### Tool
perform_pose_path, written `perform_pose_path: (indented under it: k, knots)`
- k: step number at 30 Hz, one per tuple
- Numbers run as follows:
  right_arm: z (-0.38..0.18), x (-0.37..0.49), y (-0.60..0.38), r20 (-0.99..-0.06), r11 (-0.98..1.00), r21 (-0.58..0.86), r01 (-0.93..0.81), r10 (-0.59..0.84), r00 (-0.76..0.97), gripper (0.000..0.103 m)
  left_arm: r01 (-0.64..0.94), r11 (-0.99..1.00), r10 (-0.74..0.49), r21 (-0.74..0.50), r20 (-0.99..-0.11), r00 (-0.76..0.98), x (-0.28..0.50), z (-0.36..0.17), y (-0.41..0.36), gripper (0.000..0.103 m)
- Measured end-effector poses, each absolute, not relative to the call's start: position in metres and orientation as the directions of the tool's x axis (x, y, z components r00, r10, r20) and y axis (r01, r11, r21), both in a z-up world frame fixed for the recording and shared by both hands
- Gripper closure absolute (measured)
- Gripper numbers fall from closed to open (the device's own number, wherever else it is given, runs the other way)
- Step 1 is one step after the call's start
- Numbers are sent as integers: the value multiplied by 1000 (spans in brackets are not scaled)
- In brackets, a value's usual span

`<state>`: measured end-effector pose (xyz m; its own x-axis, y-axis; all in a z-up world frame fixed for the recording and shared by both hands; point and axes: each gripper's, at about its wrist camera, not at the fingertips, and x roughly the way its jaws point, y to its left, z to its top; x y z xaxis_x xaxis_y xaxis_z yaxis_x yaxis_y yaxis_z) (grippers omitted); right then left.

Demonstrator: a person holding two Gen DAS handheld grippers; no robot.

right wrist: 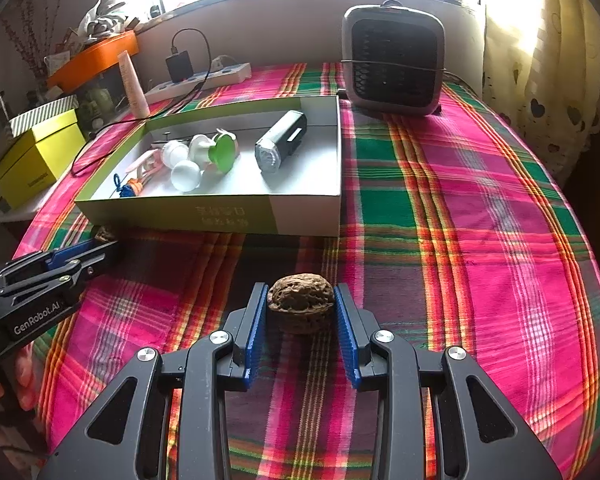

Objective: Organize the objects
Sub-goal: 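Grasp a walnut with the right tool while the left tool grasps the other walnut, then carry both walnuts with both tools over the white tray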

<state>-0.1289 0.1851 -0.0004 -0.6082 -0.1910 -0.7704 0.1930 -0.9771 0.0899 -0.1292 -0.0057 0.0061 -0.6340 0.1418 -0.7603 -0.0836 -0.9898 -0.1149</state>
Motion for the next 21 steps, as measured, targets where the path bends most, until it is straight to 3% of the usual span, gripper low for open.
perform_pose_path:
  k: [21]
  knots:
    - [8, -121, 172, -749, -965, 118, 236, -242, -617, 69, -100, -988, 153, -116, -739, -656, -115, 22, -3, 74]
